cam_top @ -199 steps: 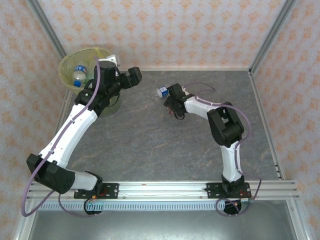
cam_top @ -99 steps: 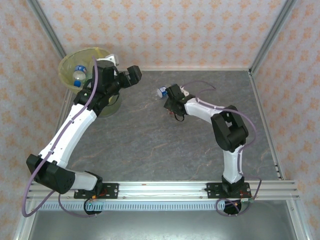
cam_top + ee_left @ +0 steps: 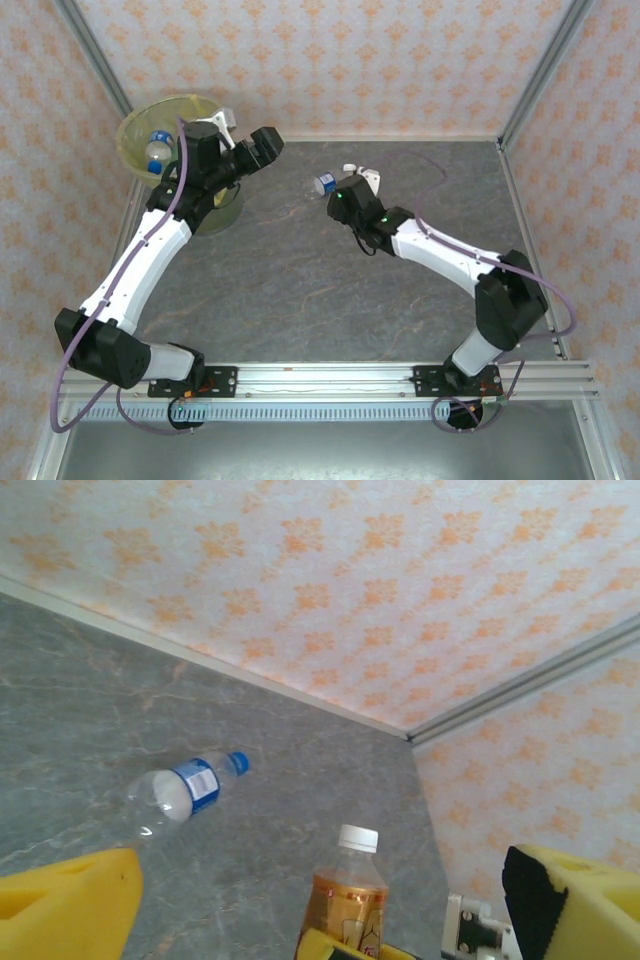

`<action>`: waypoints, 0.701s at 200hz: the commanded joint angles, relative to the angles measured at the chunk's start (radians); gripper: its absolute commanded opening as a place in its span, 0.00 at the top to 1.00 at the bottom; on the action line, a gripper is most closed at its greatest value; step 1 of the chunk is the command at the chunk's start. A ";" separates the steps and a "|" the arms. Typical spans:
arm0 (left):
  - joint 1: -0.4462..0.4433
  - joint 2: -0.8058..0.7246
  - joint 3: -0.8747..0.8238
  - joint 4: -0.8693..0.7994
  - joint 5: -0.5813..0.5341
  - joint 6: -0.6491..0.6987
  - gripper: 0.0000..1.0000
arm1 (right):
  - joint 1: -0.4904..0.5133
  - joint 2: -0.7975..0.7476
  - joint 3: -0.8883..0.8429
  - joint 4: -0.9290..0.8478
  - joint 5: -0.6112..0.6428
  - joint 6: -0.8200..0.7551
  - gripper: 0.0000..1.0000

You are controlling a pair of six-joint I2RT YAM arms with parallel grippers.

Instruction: Put the plastic bottles in the bin

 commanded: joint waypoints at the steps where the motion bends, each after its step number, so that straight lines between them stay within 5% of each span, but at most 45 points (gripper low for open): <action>1: 0.005 0.014 -0.020 0.093 0.102 -0.043 0.09 | 0.030 -0.078 -0.038 0.094 0.059 -0.109 0.46; 72: -0.047 0.067 -0.041 0.172 0.265 -0.031 0.17 | 0.117 -0.181 -0.079 0.192 0.016 -0.216 0.47; 140: -0.117 0.145 0.018 0.149 0.288 0.015 0.31 | 0.188 -0.201 -0.045 0.184 -0.015 -0.250 0.47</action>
